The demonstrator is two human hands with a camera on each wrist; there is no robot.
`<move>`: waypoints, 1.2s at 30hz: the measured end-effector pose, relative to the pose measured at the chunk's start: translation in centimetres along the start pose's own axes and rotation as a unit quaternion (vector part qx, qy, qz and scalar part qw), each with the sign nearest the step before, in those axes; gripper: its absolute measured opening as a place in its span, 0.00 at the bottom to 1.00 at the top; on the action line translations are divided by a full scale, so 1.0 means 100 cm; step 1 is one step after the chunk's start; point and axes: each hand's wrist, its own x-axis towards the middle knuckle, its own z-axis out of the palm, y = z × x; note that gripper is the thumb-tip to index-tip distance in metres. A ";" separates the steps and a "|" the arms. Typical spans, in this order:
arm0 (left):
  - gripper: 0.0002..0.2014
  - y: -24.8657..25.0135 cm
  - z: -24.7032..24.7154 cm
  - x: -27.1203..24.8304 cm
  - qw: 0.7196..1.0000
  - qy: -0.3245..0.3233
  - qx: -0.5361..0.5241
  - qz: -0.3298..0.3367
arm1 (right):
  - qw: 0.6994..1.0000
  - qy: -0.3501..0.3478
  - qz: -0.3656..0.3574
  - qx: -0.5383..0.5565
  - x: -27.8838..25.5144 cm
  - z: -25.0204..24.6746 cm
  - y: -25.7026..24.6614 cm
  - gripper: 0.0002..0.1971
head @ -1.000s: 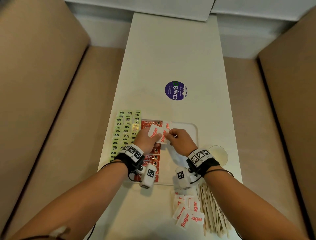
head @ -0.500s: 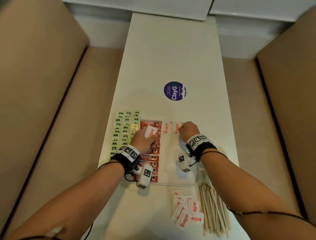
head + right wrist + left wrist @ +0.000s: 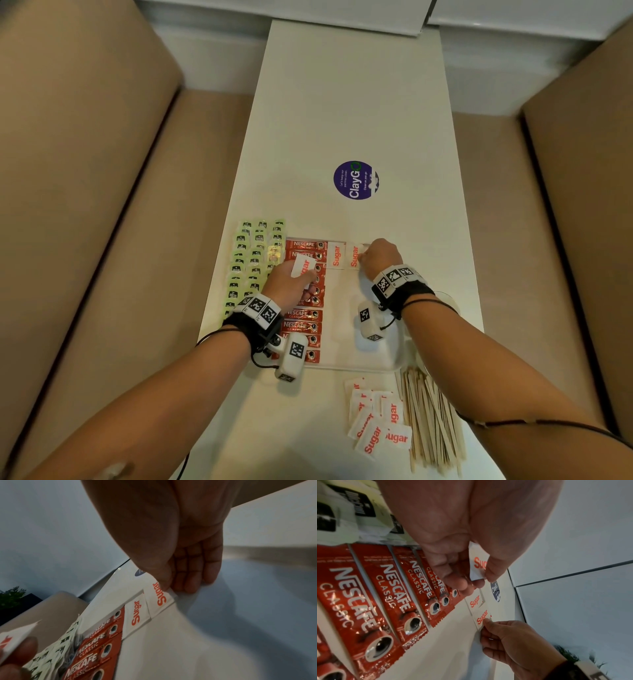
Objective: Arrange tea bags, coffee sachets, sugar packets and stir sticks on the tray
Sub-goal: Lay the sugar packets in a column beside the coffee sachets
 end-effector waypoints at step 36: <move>0.04 -0.009 0.007 -0.006 0.998 -0.022 -0.059 -0.003 | 0.967 -0.105 -0.173 0.156 -0.082 0.014 -0.009 0.13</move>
